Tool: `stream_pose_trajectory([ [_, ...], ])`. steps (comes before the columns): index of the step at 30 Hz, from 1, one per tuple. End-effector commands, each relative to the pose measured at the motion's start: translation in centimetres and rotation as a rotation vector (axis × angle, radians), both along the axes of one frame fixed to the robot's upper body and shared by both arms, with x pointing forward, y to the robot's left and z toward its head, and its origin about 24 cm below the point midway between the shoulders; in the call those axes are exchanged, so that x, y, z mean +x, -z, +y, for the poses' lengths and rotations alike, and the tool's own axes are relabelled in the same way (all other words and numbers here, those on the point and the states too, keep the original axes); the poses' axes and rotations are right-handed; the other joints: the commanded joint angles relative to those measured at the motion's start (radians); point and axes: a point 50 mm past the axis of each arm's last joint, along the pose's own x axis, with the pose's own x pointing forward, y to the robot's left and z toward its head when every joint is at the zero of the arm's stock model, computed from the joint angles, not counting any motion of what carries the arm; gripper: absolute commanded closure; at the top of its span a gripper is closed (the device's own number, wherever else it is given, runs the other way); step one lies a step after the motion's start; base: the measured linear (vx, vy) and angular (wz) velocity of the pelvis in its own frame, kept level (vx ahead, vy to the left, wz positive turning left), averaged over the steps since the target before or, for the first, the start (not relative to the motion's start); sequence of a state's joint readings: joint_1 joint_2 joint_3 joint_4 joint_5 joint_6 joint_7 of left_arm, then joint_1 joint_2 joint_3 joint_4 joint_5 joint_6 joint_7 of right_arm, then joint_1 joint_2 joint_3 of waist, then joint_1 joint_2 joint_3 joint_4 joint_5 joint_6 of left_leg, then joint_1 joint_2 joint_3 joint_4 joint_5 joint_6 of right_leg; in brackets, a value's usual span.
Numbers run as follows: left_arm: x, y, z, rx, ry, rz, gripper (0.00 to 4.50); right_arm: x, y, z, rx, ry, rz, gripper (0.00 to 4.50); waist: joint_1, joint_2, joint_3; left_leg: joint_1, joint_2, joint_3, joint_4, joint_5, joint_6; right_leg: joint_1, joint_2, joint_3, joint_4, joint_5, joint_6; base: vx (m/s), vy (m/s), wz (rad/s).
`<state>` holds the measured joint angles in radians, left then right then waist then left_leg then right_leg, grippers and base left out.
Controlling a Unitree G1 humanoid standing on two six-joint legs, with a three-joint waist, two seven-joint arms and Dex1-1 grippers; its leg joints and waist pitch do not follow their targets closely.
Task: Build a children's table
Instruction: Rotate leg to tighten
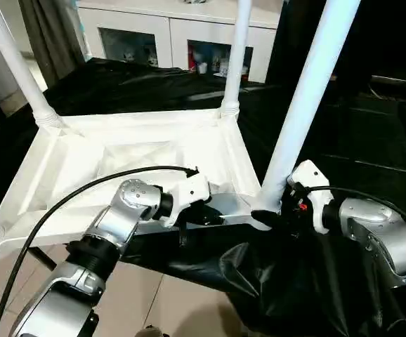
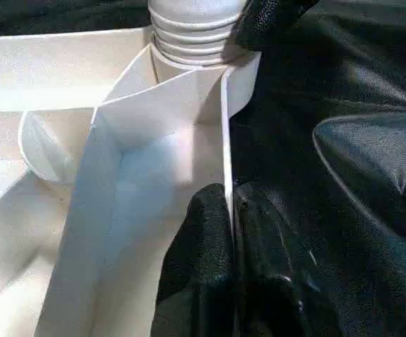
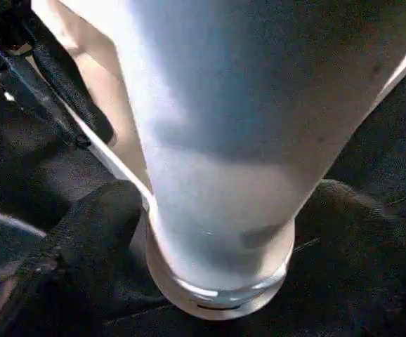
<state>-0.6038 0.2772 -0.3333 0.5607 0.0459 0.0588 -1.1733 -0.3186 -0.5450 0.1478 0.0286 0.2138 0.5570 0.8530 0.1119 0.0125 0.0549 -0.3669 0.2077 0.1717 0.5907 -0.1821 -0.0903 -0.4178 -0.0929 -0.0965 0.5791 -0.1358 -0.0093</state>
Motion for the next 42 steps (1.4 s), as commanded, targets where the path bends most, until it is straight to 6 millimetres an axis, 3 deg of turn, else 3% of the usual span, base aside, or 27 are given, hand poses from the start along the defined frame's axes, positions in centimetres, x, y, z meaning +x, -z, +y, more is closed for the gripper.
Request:
stream_pose_trajectory([
  [1, -0.1, -1.8, -1.3, -0.070, 0.071, -0.055, 4.50, 0.1, -0.3, 0.3, 0.018, -0.018, -0.013, 0.72, -0.001, -0.015, -0.075, 0.005, 0.019, 0.002, -0.066, -0.181, 0.057, 0.064, -0.052, 0.044, -0.062, -0.318, -0.163, 0.000, 0.000, 0.00],
  [10, -0.4, -1.6, -1.2, -0.067, 0.074, -0.044, 4.50, -0.1, 0.0, 0.6, 0.045, -0.024, -0.005, 1.61, -0.001, -0.016, -0.076, 0.005, 0.019, 0.002, -0.065, -0.174, 0.058, 0.064, -0.052, 0.044, -0.059, -0.312, -0.165, 0.000, 0.000, 0.00],
  [15, -0.4, -1.5, -1.2, -0.066, 0.072, -0.042, 4.50, -0.2, 0.3, 1.0, 0.064, -0.022, 0.004, 1.77, -0.001, -0.017, -0.076, 0.005, 0.018, 0.002, -0.065, -0.171, 0.059, 0.064, -0.052, 0.044, -0.059, -0.313, -0.165, 0.000, 0.000, 0.00],
  [20, 0.3, -1.4, -1.5, -0.069, 0.001, -0.051, 4.50, -0.1, 1.8, 1.7, 0.091, 0.083, 0.023, 1.82, -0.004, -0.019, -0.074, 0.006, 0.017, 0.002, -0.067, -0.186, 0.049, 0.062, -0.053, 0.043, -0.065, -0.354, -0.147, 0.000, 0.000, 0.00],
  [23, 1.0, -1.2, -2.0, -0.071, -0.078, -0.055, 4.50, 0.5, 2.7, 2.0, 0.085, 0.196, 0.019, 1.83, -0.009, -0.018, -0.072, 0.006, 0.015, 0.002, -0.068, -0.201, 0.041, 0.060, -0.051, 0.041, -0.069, -0.385, -0.138, 0.000, 0.000, 0.00],
  [24, 2.1, -1.1, -2.9, -0.063, -0.183, -0.070, 4.50, 1.3, 3.7, 2.4, 0.080, 0.346, 0.022, 1.84, -0.014, -0.015, -0.073, 0.009, 0.011, 0.002, -0.067, -0.214, 0.029, 0.055, -0.052, 0.039, -0.076, -0.423, -0.125, 0.000, 0.000, 0.00],
  [25, 2.1, -1.1, -2.9, -0.063, -0.183, -0.070, 4.50, 1.3, 3.7, 2.4, 0.080, 0.347, 0.022, 1.84, -0.019, -0.016, -0.069, 0.010, 0.009, 0.003, -0.068, -0.224, 0.024, 0.050, -0.049, 0.037, -0.083, -0.446, -0.119, 0.000, 0.000, 0.00],
  [27, 3.4, -0.9, -4.1, -0.042, -0.330, -0.103, 4.50, 2.4, 4.8, 3.1, 0.068, 0.545, 0.029, 1.84, -0.024, -0.014, -0.072, 0.015, 0.005, -0.002, -0.067, -0.250, 0.006, 0.052, -0.050, 0.032, -0.088, -0.494, -0.099, 0.000, 0.000, 0.00],
  [29, 3.9, -0.9, -4.8, -0.044, -0.402, -0.104, 4.50, 3.0, 5.2, 3.7, 0.073, 0.625, 0.039, 1.84, -0.029, -0.015, -0.072, 0.013, 0.005, -0.004, -0.068, -0.259, 0.008, 0.055, -0.052, 0.029, -0.094, -0.508, -0.086, 0.000, 0.000, 0.00],
  [31, 4.2, -1.0, -5.6, -0.046, -0.448, -0.111, 4.50, 3.4, 5.5, 4.5, 0.080, 0.678, 0.049, 1.84, -0.029, -0.010, -0.070, 0.020, 0.002, -0.002, -0.065, -0.272, 0.012, 0.047, -0.050, 0.029, -0.099, -0.514, -0.088, 0.000, 0.000, 0.00],
  [33, 4.4, -1.3, -7.0, -0.048, -0.466, -0.133, 4.50, 4.2, 5.4, 6.4, 0.112, 0.710, 0.049, 1.84, -0.030, -0.014, -0.071, 0.020, 0.000, -0.003, -0.066, -0.282, 0.017, 0.053, -0.050, 0.023, -0.104, -0.534, -0.076, 0.000, 0.000, 0.00],
  [34, 4.4, -1.3, -7.0, -0.048, -0.466, -0.133, 4.50, 4.2, 5.4, 6.4, 0.112, 0.710, 0.049, 1.84, -0.028, -0.009, -0.071, 0.018, 0.000, -0.004, -0.066, -0.280, 0.021, 0.053, -0.051, 0.025, -0.105, -0.529, -0.074, 0.000, 0.000, 0.00],
  [38, 4.4, -1.6, -7.6, -0.060, -0.433, -0.146, 4.50, 4.9, 4.4, 7.5, 0.135, 0.710, 0.007, 1.84, -0.029, -0.009, -0.074, 0.015, 0.001, -0.006, -0.070, -0.276, 0.027, 0.058, -0.049, 0.026, -0.099, -0.485, -0.077, 0.000, 0.000, 0.00],
  [40, 4.3, -1.5, -7.4, -0.065, -0.401, -0.145, 4.50, 5.3, 3.7, 7.2, 0.163, 0.698, -0.023, 1.29, -0.029, -0.009, -0.074, 0.014, 0.004, -0.006, -0.072, -0.272, 0.029, 0.059, -0.049, 0.028, -0.094, -0.459, -0.090, 0.000, 0.000, 0.00],
  [42, 4.3, -1.5, -7.4, -0.070, -0.389, -0.140, 4.50, 5.4, 3.4, 7.1, 0.172, 0.675, -0.041, 1.13, -0.028, -0.009, -0.073, 0.016, 0.005, -0.005, -0.072, -0.277, 0.032, 0.060, -0.049, 0.030, -0.091, -0.444, -0.103, 0.000, 0.000, 0.00],
])
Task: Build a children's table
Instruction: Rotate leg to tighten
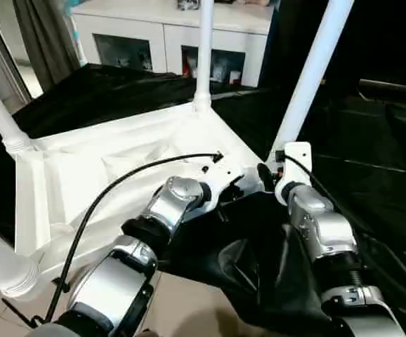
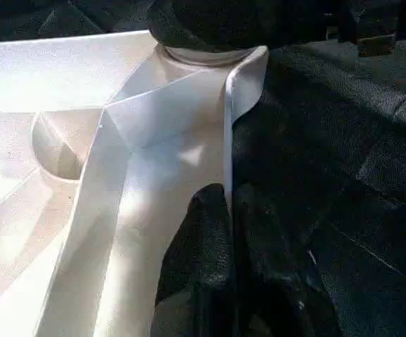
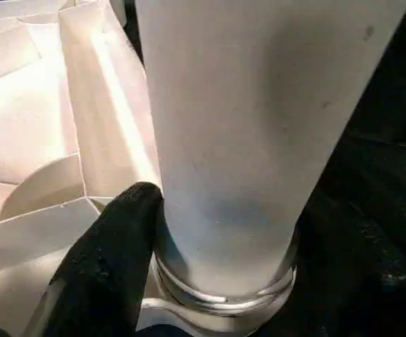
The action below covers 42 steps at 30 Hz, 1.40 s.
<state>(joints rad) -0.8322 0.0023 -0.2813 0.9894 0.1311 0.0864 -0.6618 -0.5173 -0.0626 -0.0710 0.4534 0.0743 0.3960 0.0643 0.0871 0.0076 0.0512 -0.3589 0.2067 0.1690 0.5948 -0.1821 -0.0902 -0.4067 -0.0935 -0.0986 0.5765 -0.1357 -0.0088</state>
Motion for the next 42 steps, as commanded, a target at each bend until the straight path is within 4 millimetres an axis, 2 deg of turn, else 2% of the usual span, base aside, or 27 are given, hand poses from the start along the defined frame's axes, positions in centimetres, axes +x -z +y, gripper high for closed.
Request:
stream_pose_trajectory([
  [1, 0.8, -2.4, -1.1, -0.071, 0.027, -0.106, 4.50, -0.3, 0.4, 2.7, 0.070, -0.158, 0.027, 1.07, -0.004, -0.007, -0.069, 0.006, 0.006, -0.002, -0.077, -0.281, 0.034, 0.050, -0.049, 0.032, -0.089, -0.447, -0.103, 0.000, 0.000, 0.00],
  [4, 0.8, -2.6, -0.8, -0.080, 0.050, -0.110, 4.50, -0.3, -0.1, 2.2, 0.058, -0.207, 0.014, 0.79, -0.004, -0.008, -0.070, 0.003, 0.006, -0.002, -0.077, -0.267, 0.040, 0.054, -0.050, 0.032, -0.086, -0.441, -0.105, 0.000, 0.000, 0.00],
  [5, 0.8, -2.6, -0.8, -0.081, 0.054, -0.111, 4.50, -0.3, -0.1, 2.1, 0.056, -0.214, 0.014, 0.70, -0.003, -0.008, -0.070, 0.007, 0.006, 0.000, -0.076, -0.260, 0.044, 0.052, -0.050, 0.034, -0.087, -0.436, -0.110, 0.000, 0.000, 0.00],
  [6, 0.5, -2.9, -0.4, -0.105, 0.113, -0.107, 4.50, -0.7, -0.6, 1.3, 0.047, -0.309, 0.012, 0.60, 0.001, -0.010, -0.071, 0.004, 0.006, 0.000, -0.076, -0.245, 0.051, 0.057, -0.049, 0.035, -0.084, -0.418, -0.115, 0.000, 0.000, 0.00],
  [9, 0.2, -3.2, 0.4, -0.120, 0.180, -0.101, 4.50, -1.5, -1.4, 0.0, 0.032, -0.441, 0.003, 0.34, 0.006, -0.013, -0.072, 0.001, 0.010, 0.001, -0.075, -0.213, 0.067, 0.061, -0.051, 0.038, -0.076, -0.371, -0.125, 0.000, 0.000, 0.00],
  [10, 0.2, -3.2, 0.6, -0.121, 0.193, -0.102, 4.50, -1.7, -1.5, -0.3, 0.029, -0.463, -0.001, 0.15, 0.008, -0.013, -0.074, 0.001, 0.013, 0.001, -0.074, -0.193, 0.074, 0.061, -0.052, 0.041, -0.069, -0.331, -0.143, 0.000, 0.000, 0.00],
  [11, 0.1, -3.2, 0.9, -0.121, 0.212, -0.106, 4.50, -1.9, -1.8, -0.7, 0.026, -0.495, -0.007, 0.15, 0.007, -0.014, -0.074, -0.001, 0.012, 0.003, -0.073, -0.187, 0.078, 0.061, -0.051, 0.041, -0.068, -0.317, -0.152, 0.000, 0.000, 0.00],
  [12, -0.2, -3.3, 1.3, -0.128, 0.252, -0.108, 4.50, -2.3, -2.3, -1.5, 0.027, -0.548, -0.016, 0.06, 0.010, -0.013, -0.077, -0.002, 0.016, 0.002, -0.071, -0.158, 0.085, 0.065, -0.052, 0.042, -0.059, -0.260, -0.176, 0.000, 0.000, 0.00],
  [15, -0.5, -3.2, 2.1, -0.129, 0.297, -0.100, 4.50, -2.9, -2.8, -2.6, 0.000, -0.612, -0.013, 0.06, 0.011, -0.012, -0.078, -0.002, 0.016, 0.004, -0.069, -0.144, 0.097, 0.065, -0.052, 0.043, -0.053, -0.222, -0.199, 0.000, 0.000, 0.00],
  [16, -0.7, -3.0, 2.6, -0.113, 0.326, -0.092, 4.50, -3.4, -2.9, -3.3, -0.020, -0.661, 0.000, 0.06, 0.011, -0.008, -0.076, 0.001, 0.017, 0.004, -0.069, -0.153, 0.097, 0.061, -0.052, 0.043, -0.055, -0.232, -0.205, 0.000, 0.000, 0.00],
  [20, -1.3, -2.9, 3.6, -0.100, 0.385, -0.072, 4.50, -4.7, -3.2, -4.5, -0.057, -0.766, 0.048, 0.06, 0.025, -0.008, -0.072, 0.004, 0.023, 0.006, -0.072, -0.183, 0.091, 0.061, -0.054, 0.046, -0.057, -0.263, -0.202, 0.000, 0.000, 0.00],
  [22, -1.9, -3.1, 4.0, -0.108, 0.429, -0.058, 4.50, -5.2, -3.3, -5.0, -0.087, -0.803, 0.080, 0.06, 0.026, -0.010, -0.072, 0.003, 0.022, 0.005, -0.073, -0.196, 0.079, 0.061, -0.056, 0.045, -0.059, -0.293, -0.195, 0.000, 0.000, 0.00],
  [28, -2.6, -3.1, 4.5, -0.103, 0.474, -0.044, 4.50, -5.6, -2.8, -5.1, -0.121, -0.837, 0.115, 0.06, 0.027, -0.008, -0.067, 0.007, 0.023, 0.005, -0.076, -0.221, 0.059, 0.054, -0.055, 0.046, -0.067, -0.363, -0.170, 0.000, 0.000, 0.00],
  [35, -2.9, -3.2, 4.5, -0.102, 0.486, -0.041, 4.50, -5.5, -2.7, -4.6, -0.090, -0.842, 0.110, 0.06, 0.026, -0.009, -0.069, 0.005, 0.021, 0.004, -0.075, -0.215, 0.054, 0.053, -0.054, 0.045, -0.069, -0.373, -0.156, 0.000, 0.000, 0.00],
  [36, -2.9, -3.2, 4.5, -0.101, 0.487, -0.041, 4.50, -5.5, -2.6, -4.6, -0.090, -0.843, 0.112, 0.33, 0.027, -0.009, -0.070, 0.004, 0.022, 0.003, -0.075, -0.202, 0.055, 0.054, -0.054, 0.045, -0.065, -0.348, -0.162, 0.000, 0.000, 0.00],
  [40, -3.0, -3.2, 4.6, -0.099, 0.486, -0.041, 4.50, -5.4, -2.5, -4.6, -0.089, -0.835, 0.116, 0.53, 0.027, -0.008, -0.072, 0.003, 0.022, 0.003, -0.074, -0.189, 0.058, 0.056, -0.053, 0.046, -0.059, -0.305, -0.178, 0.000, 0.000, 0.00],
  [42, -3.0, -3.2, 4.6, -0.096, 0.485, -0.041, 4.50, -5.4, -2.5, -4.6, -0.087, -0.832, 0.117, 0.81, 0.026, -0.008, -0.073, 0.002, 0.022, 0.004, -0.072, -0.176, 0.063, 0.057, -0.053, 0.046, -0.055, -0.277, -0.187, 0.000, 0.000, 0.00],
])
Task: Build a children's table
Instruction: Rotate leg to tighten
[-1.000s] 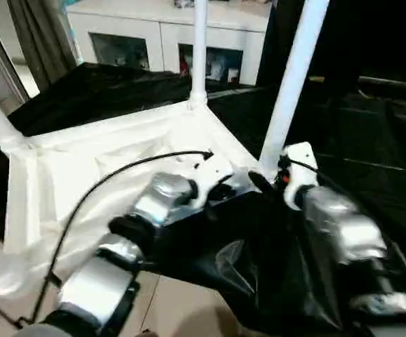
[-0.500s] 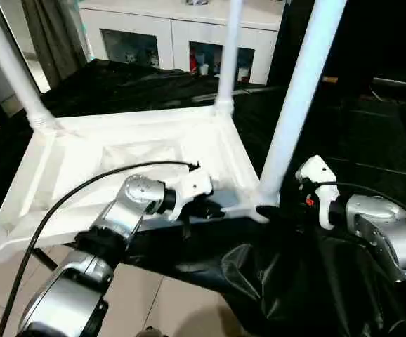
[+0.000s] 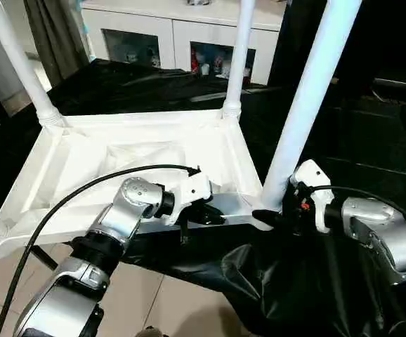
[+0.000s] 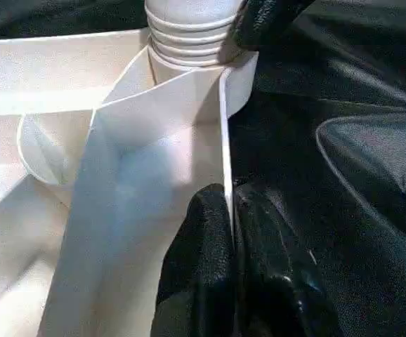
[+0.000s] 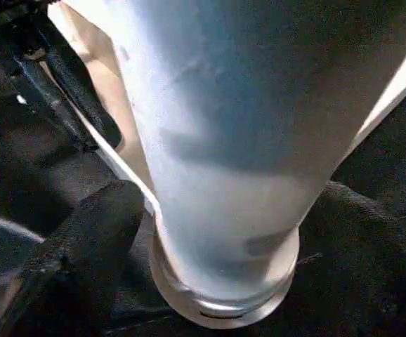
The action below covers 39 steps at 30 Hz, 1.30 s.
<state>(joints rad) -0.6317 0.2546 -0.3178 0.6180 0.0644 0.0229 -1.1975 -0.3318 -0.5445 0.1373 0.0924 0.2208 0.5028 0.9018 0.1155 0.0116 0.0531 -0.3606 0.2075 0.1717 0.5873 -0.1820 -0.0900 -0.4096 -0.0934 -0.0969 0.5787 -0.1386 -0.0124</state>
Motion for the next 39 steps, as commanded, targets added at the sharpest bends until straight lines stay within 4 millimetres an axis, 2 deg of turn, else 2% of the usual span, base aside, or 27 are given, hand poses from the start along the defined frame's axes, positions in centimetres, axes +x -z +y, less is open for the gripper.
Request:
stream_pose_trajectory([
  [1, 0.1, -2.2, -1.2, -0.095, 0.056, -0.071, 4.50, 0.0, 0.1, 0.1, -0.003, 0.000, 0.010, 0.81, -0.002, -0.011, -0.075, 0.004, 0.021, 0.001, -0.064, -0.174, 0.064, 0.060, -0.053, 0.045, -0.057, -0.270, -0.185, 0.000, 0.000, 0.00],
  [10, 0.1, -2.2, -1.1, -0.088, 0.053, -0.071, 4.50, -0.1, 0.3, 0.2, 0.000, -0.001, 0.015, 1.61, -0.001, -0.012, -0.077, 0.001, 0.020, 0.002, -0.061, -0.161, 0.069, 0.060, -0.053, 0.045, -0.055, -0.262, -0.187, 0.000, 0.000, 0.00],
  [15, 0.2, -2.1, -1.1, -0.085, 0.041, -0.072, 4.50, 0.1, 0.5, 0.3, 0.006, 0.022, 0.010, 1.80, -0.002, -0.012, -0.076, 0.000, 0.020, 0.002, -0.061, -0.169, 0.065, 0.058, -0.052, 0.044, -0.057, -0.283, -0.180, 0.000, 0.000, 0.00],
  [16, 0.8, -1.7, -1.2, -0.072, -0.047, -0.075, 4.50, 1.0, 1.1, 0.3, 0.020, 0.158, -0.015, 1.82, -0.003, -0.014, -0.076, 0.000, 0.020, 0.001, -0.061, -0.168, 0.063, 0.059, -0.053, 0.044, -0.056, -0.284, -0.178, 0.000, 0.000, 0.00],
  [17, 0.8, -1.7, -1.2, -0.072, -0.047, -0.075, 4.50, 1.0, 1.1, 0.3, 0.020, 0.158, -0.015, 1.83, -0.006, -0.013, -0.076, 0.001, 0.020, 0.002, -0.062, -0.173, 0.056, 0.055, -0.053, 0.043, -0.057, -0.292, -0.180, 0.000, 0.000, 0.00],
  [18, 2.0, -1.3, -1.7, -0.065, -0.194, -0.084, 4.50, 2.2, 2.2, 0.4, 0.023, 0.368, -0.024, 1.83, -0.014, -0.017, -0.074, -0.003, 0.014, 0.002, -0.062, -0.179, 0.041, 0.053, -0.050, 0.041, -0.060, -0.324, -0.170, 0.000, 0.000, 0.00],
  [20, 2.7, -1.2, -2.0, -0.060, -0.268, -0.096, 4.50, 2.7, 2.9, 0.4, 0.023, 0.484, -0.010, 1.86, -0.019, -0.017, -0.076, 0.003, 0.010, 0.002, -0.061, -0.183, 0.020, 0.051, -0.050, 0.040, -0.065, -0.358, -0.155, 0.000, 0.000, 0.00],
  [21, 3.0, -1.2, -2.4, -0.056, -0.309, -0.104, 4.50, 2.9, 3.4, 0.5, 0.021, 0.558, 0.004, 1.86, -0.022, -0.019, -0.077, 0.001, 0.010, 0.001, -0.061, -0.181, 0.019, 0.053, -0.050, 0.040, -0.065, -0.357, -0.152, 0.000, 0.000, 0.00],
  [22, 3.8, -1.2, -3.2, -0.055, -0.407, -0.119, 4.50, 3.2, 4.5, 1.2, 0.004, 0.664, 0.014, 1.86, -0.024, -0.016, -0.075, 0.000, 0.010, 0.001, -0.061, -0.182, 0.015, 0.053, -0.050, 0.040, -0.066, -0.361, -0.146, 0.000, 0.000, 0.00],
  [23, 3.9, -1.2, -3.3, -0.055, -0.419, -0.121, 4.50, 3.2, 4.6, 1.3, 0.002, 0.674, 0.015, 1.86, -0.026, -0.015, -0.075, 0.002, 0.008, 0.002, -0.061, -0.185, 0.013, 0.050, -0.049, 0.041, -0.069, -0.365, -0.144, 0.000, 0.000, 0.00],
  [25, 4.9, -1.7, -5.0, -0.082, -0.563, -0.135, 4.50, 3.8, 5.6, 3.9, 0.034, 0.774, 0.019, 1.86, -0.027, -0.011, -0.075, 0.006, 0.006, 0.004, -0.059, -0.201, 0.022, 0.046, -0.051, 0.041, -0.075, -0.372, -0.143, 0.000, 0.000, 0.00],
  [26, 4.9, -1.7, -5.0, -0.082, -0.563, -0.135, 4.50, 3.8, 5.6, 3.9, 0.034, 0.774, 0.019, 1.86, -0.030, -0.010, -0.077, 0.003, 0.005, 0.002, -0.060, -0.202, 0.015, 0.049, -0.051, 0.040, -0.073, -0.378, -0.139, 0.000, 0.000, 0.00],
  [27, 5.0, -1.8, -5.7, -0.077, -0.584, -0.149, 4.50, 4.3, 5.6, 5.1, 0.064, 0.808, 0.020, 1.86, -0.026, -0.011, -0.080, 0.004, 0.004, 0.001, -0.060, -0.193, 0.018, 0.052, -0.050, 0.038, -0.074, -0.366, -0.138, 0.000, 0.000, 0.00],
  [28, 5.1, -1.8, -5.7, -0.076, -0.585, -0.150, 4.50, 4.3, 5.6, 5.2, 0.066, 0.810, 0.020, 1.86, -0.026, -0.011, -0.078, 0.004, 0.005, 0.002, -0.060, -0.190, 0.026, 0.051, -0.050, 0.040, -0.073, -0.345, -0.144, 0.000, 0.000, 0.00],
  [29, 5.1, -2.0, -6.2, -0.075, -0.579, -0.167, 4.50, 4.7, 5.2, 6.2, 0.119, 0.821, 0.021, 1.86, -0.026, -0.011, -0.077, 0.002, 0.006, 0.001, -0.061, -0.189, 0.030, 0.053, -0.049, 0.040, -0.072, -0.336, -0.146, 0.000, 0.000, 0.00],
  [30, 5.0, -2.0, -6.4, -0.079, -0.570, -0.167, 4.50, 4.9, 4.9, 6.8, 0.137, 0.808, 0.012, 1.86, -0.028, -0.007, -0.078, -0.001, 0.006, -0.001, -0.062, -0.188, 0.037, 0.057, -0.049, 0.039, -0.068, -0.309, -0.152, 0.000, 0.000, 0.00],
  [33, 5.0, -2.0, -6.7, -0.082, -0.555, -0.171, 4.50, 5.2, 4.5, 7.2, 0.142, 0.799, -0.012, 1.86, -0.028, -0.006, -0.078, 0.001, 0.005, 0.001, -0.062, -0.198, 0.044, 0.057, -0.048, 0.039, -0.069, -0.303, -0.157, 0.000, 0.000, 0.00],
  [35, 4.9, -1.9, -6.8, -0.087, -0.529, -0.171, 4.50, 5.3, 4.2, 7.4, 0.179, 0.803, -0.021, 1.30, -0.028, -0.010, -0.077, 0.001, 0.006, 0.001, -0.062, -0.205, 0.048, 0.058, -0.049, 0.039, -0.070, -0.314, -0.156, 0.000, 0.000, 0.00],
  [38, 4.7, -1.8, -6.9, -0.096, -0.495, -0.170, 4.50, 5.5, 3.9, 7.3, 0.210, 0.791, -0.033, 1.14, -0.030, -0.011, -0.076, 0.000, 0.006, 0.000, -0.064, -0.219, 0.052, 0.059, -0.050, 0.038, -0.072, -0.341, -0.150, 0.000, 0.000, 0.00],
  [39, 4.6, -1.8, -7.0, -0.108, -0.477, -0.167, 4.50, 5.5, 3.6, 7.2, 0.211, 0.775, -0.044, 0.89, -0.034, -0.011, -0.076, -0.008, 0.005, -0.003, -0.066, -0.212, 0.050, 0.065, -0.050, 0.035, -0.070, -0.348, -0.142, 0.000, 0.000, 0.00],
])
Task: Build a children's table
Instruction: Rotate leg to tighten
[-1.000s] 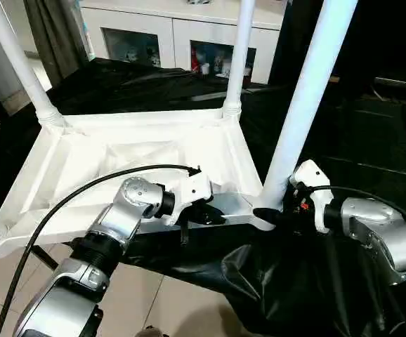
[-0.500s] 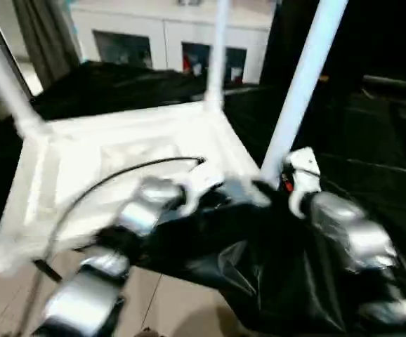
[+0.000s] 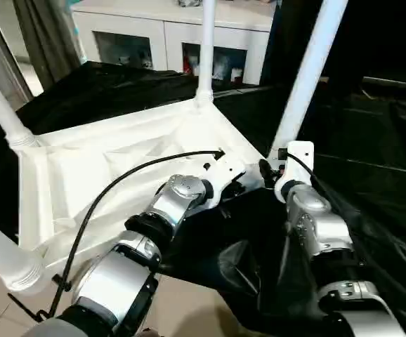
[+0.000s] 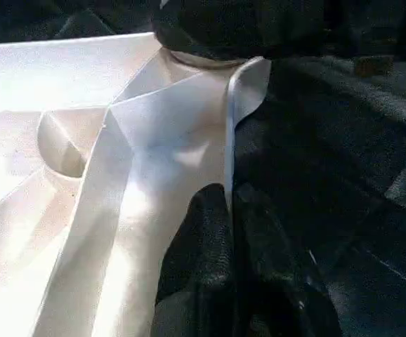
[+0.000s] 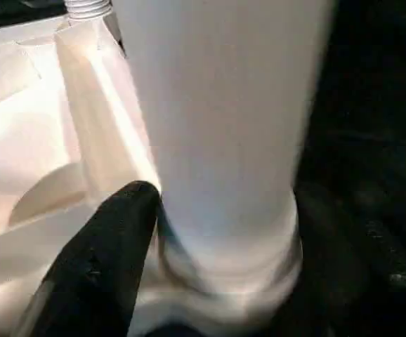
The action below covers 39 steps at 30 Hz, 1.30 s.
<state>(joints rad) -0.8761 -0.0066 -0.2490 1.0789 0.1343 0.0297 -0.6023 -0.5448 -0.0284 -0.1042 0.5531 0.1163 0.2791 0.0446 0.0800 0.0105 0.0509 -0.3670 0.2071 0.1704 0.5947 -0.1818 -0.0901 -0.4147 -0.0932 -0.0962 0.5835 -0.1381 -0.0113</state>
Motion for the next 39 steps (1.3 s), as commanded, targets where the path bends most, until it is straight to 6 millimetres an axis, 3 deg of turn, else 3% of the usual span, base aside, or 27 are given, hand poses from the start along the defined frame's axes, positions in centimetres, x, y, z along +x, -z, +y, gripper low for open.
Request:
stream_pose_trajectory([
  [1, 0.7, -2.6, -1.4, -0.091, 0.015, -0.110, 4.50, -0.4, 0.5, 1.8, 0.042, -0.105, 0.031, 0.83, 0.001, -0.014, -0.074, -0.001, 0.005, -0.001, -0.073, -0.210, 0.052, 0.068, -0.049, 0.034, -0.077, -0.354, -0.138, 0.000, 0.000, 0.00],
  [5, 0.6, -2.8, -1.1, -0.105, 0.041, -0.113, 4.50, -0.3, -0.2, 0.6, -0.022, -0.146, 0.010, 0.58, 0.004, -0.014, -0.076, 0.003, 0.009, 0.001, -0.070, -0.170, 0.066, 0.066, -0.049, 0.038, -0.068, -0.287, -0.165, 0.000, 0.000, 0.00],
  [6, 0.6, -2.9, -0.6, -0.110, 0.062, -0.118, 4.50, -0.6, -0.5, -0.8, -0.120, -0.211, 0.013, 0.46, 0.005, -0.016, -0.077, 0.005, 0.009, 0.002, -0.067, -0.154, 0.068, 0.068, -0.048, 0.039, -0.065, -0.255, -0.175, 0.000, 0.000, 0.00],
  [9, 0.5, -2.8, 0.2, -0.110, 0.101, -0.115, 4.50, -1.1, -1.0, -2.8, -0.176, -0.280, 0.023, 0.46, 0.014, -0.017, -0.080, 0.002, 0.008, 0.006, -0.062, -0.133, 0.100, 0.071, -0.049, 0.042, -0.060, -0.211, -0.184, 0.000, 0.000, 0.00],
  [10, 0.3, -2.7, 0.9, -0.111, 0.146, -0.108, 4.50, -1.8, -1.7, -4.1, -0.186, -0.369, 0.024, 0.46, 0.013, -0.016, -0.078, 0.002, 0.008, 0.007, -0.062, -0.133, 0.102, 0.069, -0.050, 0.043, -0.060, -0.212, -0.188, 0.000, 0.000, 0.00],
  [11, 0.3, -2.7, 0.9, -0.111, 0.146, -0.108, 4.50, -1.8, -1.7, -4.1, -0.186, -0.369, 0.024, 0.46, 0.018, -0.020, -0.079, 0.001, 0.010, 0.006, -0.062, -0.131, 0.113, 0.075, -0.050, 0.041, -0.060, -0.207, -0.188, 0.000, 0.000, 0.00],
  [13, -0.1, -2.6, 1.5, -0.119, 0.205, -0.095, 4.50, -2.7, -2.5, -5.1, -0.193, -0.483, 0.015, 0.46, 0.019, -0.021, -0.076, 0.000, 0.011, 0.007, -0.062, -0.138, 0.122, 0.073, -0.050, 0.042, -0.061, -0.219, -0.192, 0.000, 0.000, 0.00],
  [18, -1.9, -2.6, 2.8, -0.133, 0.413, -0.058, 4.50, -4.6, -3.8, -6.5, -0.218, -0.690, 0.017, 0.46, 0.022, -0.018, -0.073, 0.004, 0.016, 0.007, -0.064, -0.176, 0.114, 0.066, -0.052, 0.042, -0.068, -0.295, -0.182, 0.000, 0.000, 0.00],
  [20, -2.4, -2.6, 3.1, -0.129, 0.466, -0.041, 4.50, -4.8, -4.0, -6.5, -0.216, -0.718, 0.026, 0.46, 0.021, -0.018, -0.071, 0.005, 0.019, 0.005, -0.067, -0.187, 0.104, 0.063, -0.054, 0.042, -0.068, -0.326, -0.179, 0.000, 0.000, 0.00],
  [21, -2.4, -2.6, 3.1, -0.129, 0.466, -0.041, 4.50, -4.8, -4.0, -6.5, -0.216, -0.718, 0.026, 0.46, 0.023, -0.016, -0.068, 0.012, 0.019, 0.009, -0.067, -0.209, 0.094, 0.055, -0.050, 0.042, -0.075, -0.359, -0.175, 0.000, 0.000, 0.00],
  [23, -2.8, -2.6, 3.3, -0.127, 0.491, -0.029, 4.50, -5.3, -3.8, -6.4, -0.218, -0.776, 0.052, 0.46, 0.027, -0.019, -0.067, 0.009, 0.022, 0.006, -0.070, -0.211, 0.084, 0.058, -0.053, 0.042, -0.074, -0.375, -0.167, 0.000, 0.000, 0.00],
  [26, -3.2, -2.9, 3.5, -0.124, 0.511, -0.026, 4.50, -6.2, -3.4, -5.9, -0.216, -0.869, 0.101, 0.46, 0.035, -0.021, -0.065, 0.015, 0.023, 0.007, -0.071, -0.224, 0.075, 0.052, -0.053, 0.045, -0.080, -0.402, -0.152, 0.000, 0.000, 0.00],
  [30, -3.4, -3.2, 3.5, -0.123, 0.523, -0.026, 4.50, -5.9, -3.1, -5.5, -0.227, -0.871, 0.100, 0.46, 0.031, -0.020, -0.066, 0.005, 0.019, 0.003, -0.073, -0.221, 0.063, 0.056, -0.055, 0.041, -0.080, -0.433, -0.124, 0.000, 0.000, 0.00],
  [36, -3.5, -3.3, 3.5, -0.113, 0.528, -0.029, 4.50, -5.7, -3.3, -5.5, -0.218, -0.865, 0.094, 0.46, 0.030, -0.017, -0.070, 0.003, 0.018, 0.003, -0.071, -0.197, 0.064, 0.058, -0.052, 0.042, -0.074, -0.379, -0.131, 0.000, 0.000, 0.00],
  [39, -3.5, -3.4, 3.5, -0.110, 0.530, -0.027, 4.50, -5.9, -3.4, -5.4, -0.207, -0.871, 0.090, 0.61, 0.031, -0.014, -0.072, 0.002, 0.019, 0.003, -0.068, -0.178, 0.071, 0.060, -0.052, 0.044, -0.066, -0.313, -0.159, 0.000, 0.000, 0.00],
])
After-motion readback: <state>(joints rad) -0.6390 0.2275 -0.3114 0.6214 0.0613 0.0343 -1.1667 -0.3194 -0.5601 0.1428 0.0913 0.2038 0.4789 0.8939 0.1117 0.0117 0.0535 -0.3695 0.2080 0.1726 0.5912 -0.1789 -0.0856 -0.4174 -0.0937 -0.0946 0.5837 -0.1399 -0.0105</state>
